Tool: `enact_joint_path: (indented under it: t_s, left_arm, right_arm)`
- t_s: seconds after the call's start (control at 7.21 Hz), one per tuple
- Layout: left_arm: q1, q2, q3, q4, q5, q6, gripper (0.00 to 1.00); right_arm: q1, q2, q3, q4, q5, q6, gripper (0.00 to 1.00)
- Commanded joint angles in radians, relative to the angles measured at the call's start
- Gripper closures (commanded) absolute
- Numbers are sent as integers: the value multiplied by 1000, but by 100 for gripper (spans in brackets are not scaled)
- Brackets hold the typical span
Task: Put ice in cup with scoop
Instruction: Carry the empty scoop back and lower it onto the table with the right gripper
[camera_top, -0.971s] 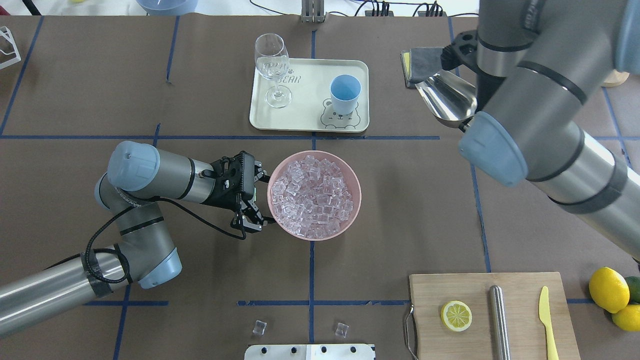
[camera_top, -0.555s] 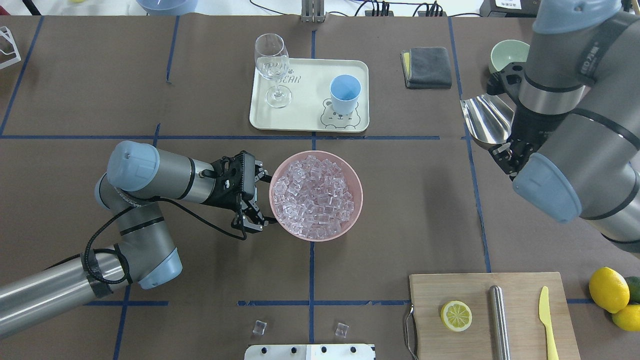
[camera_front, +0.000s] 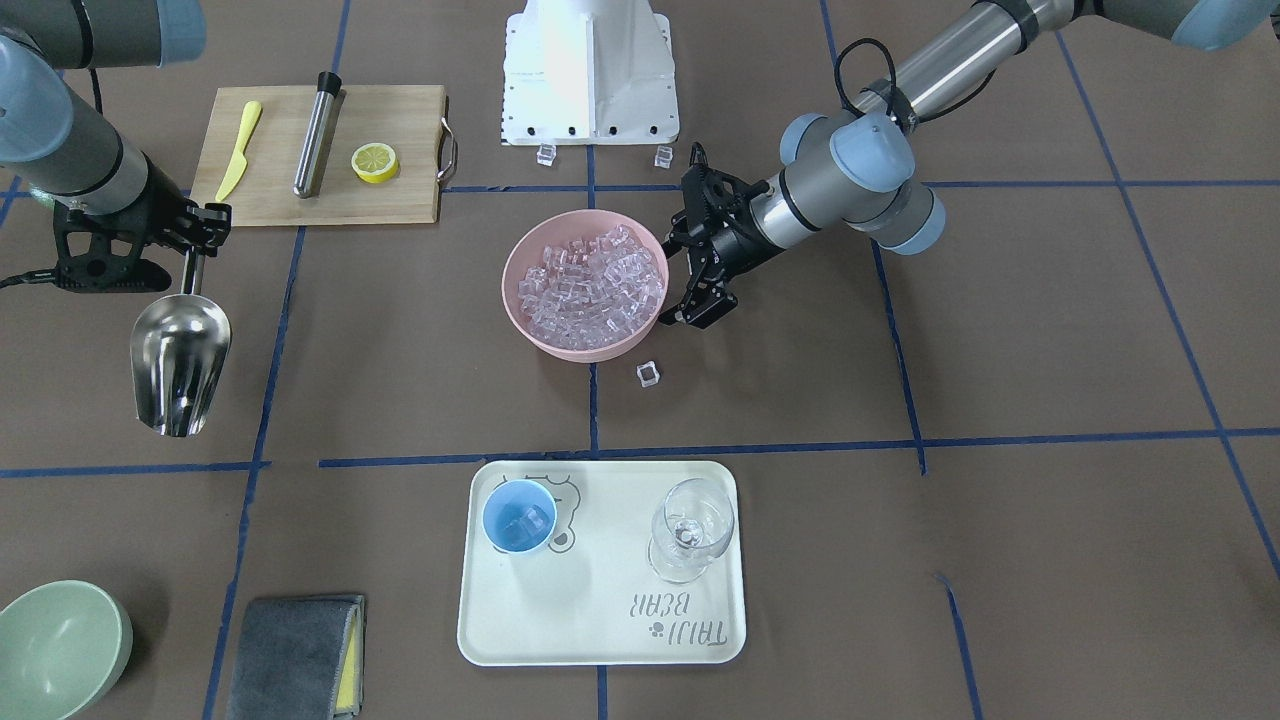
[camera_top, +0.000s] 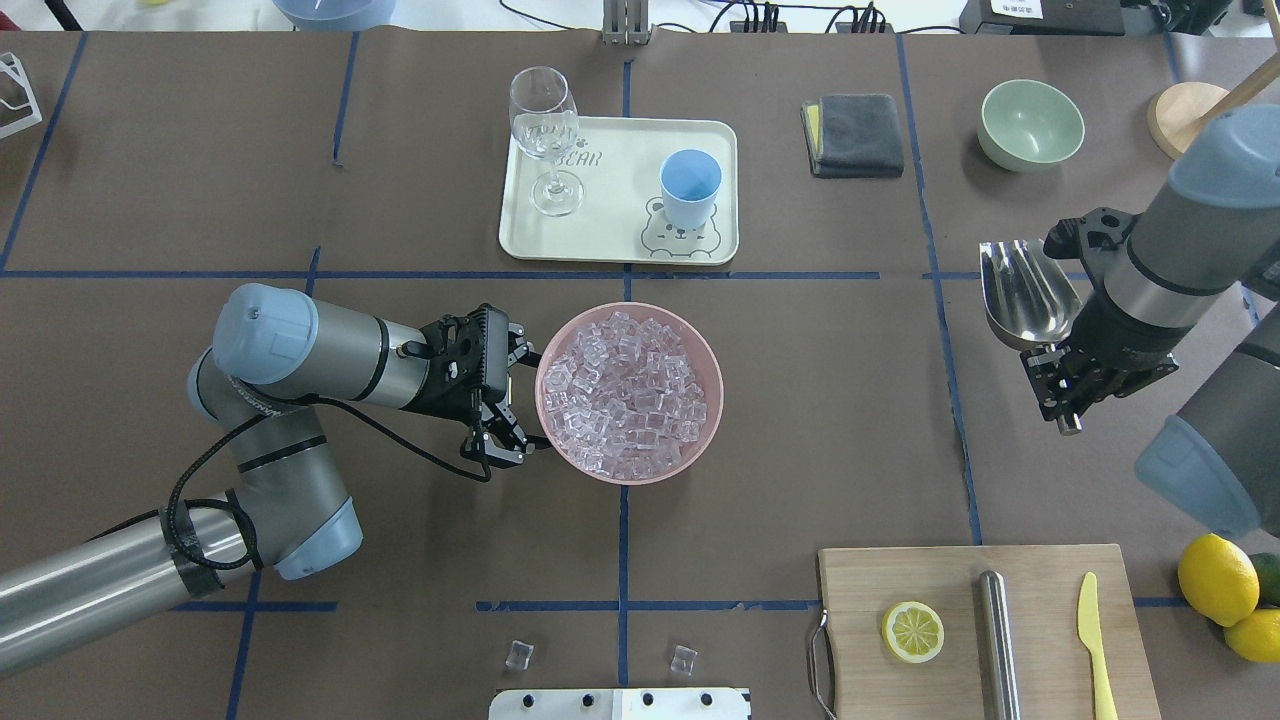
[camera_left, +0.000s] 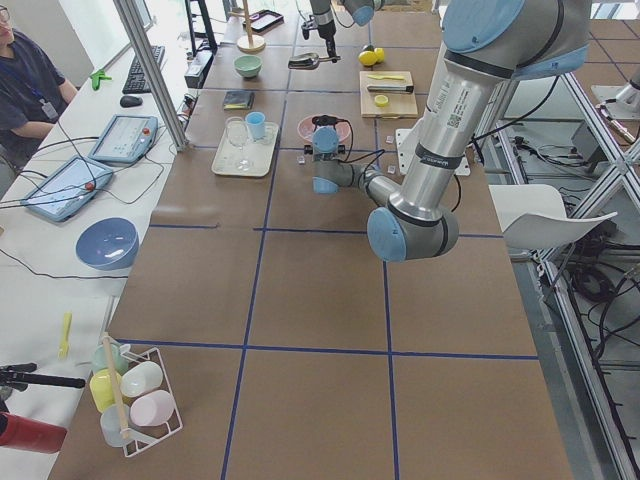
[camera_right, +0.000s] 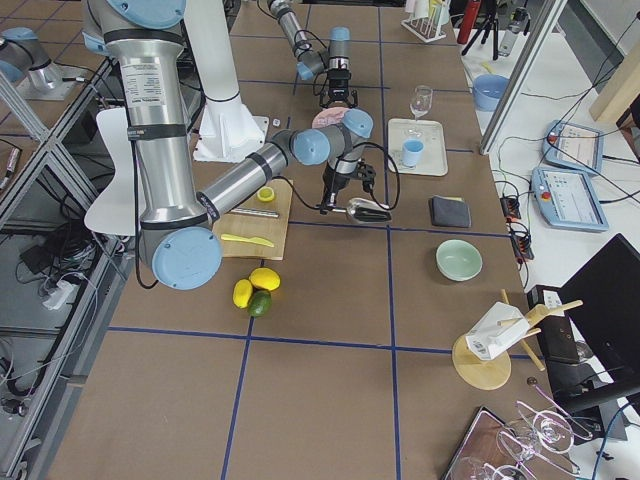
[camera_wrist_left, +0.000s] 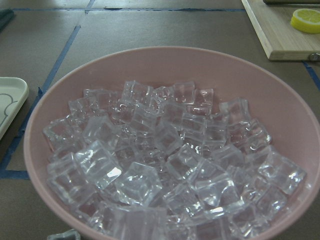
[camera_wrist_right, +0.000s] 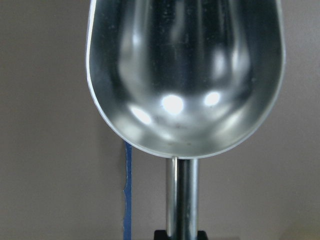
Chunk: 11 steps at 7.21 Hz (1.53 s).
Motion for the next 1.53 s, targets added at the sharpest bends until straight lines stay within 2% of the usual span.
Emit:
enact_joint_path:
  t_s: [0.0,0.28,0.42,0.69,1.11,1.25,1.39]
  left_arm:
    - [2,2,0,0,0,1,0]
    - [4,5,0,0,0,2,0]
    - [4,7,0,0,0,4,0]
    - [4,7,0,1,0,2,0]
    - [4,8,0,0,0,4,0]
    - [4,8,0,0,0,2,0]
    - [4,8,0,0,0,2,0]
  right_arm:
    - [-30,-81,-2,117,21,29,100]
    - [-117,-75,-2,124,20,171,100]
    - [-144,-81,-14,162,17,185,100]
    - [-164,-81,-72,270,15,234,100]
    - [-175,-73,-83,297,15,235,100]
    - [-175,-69,-79,298,14,241,1]
    - [-175,-66,-80,298,15,242,0]
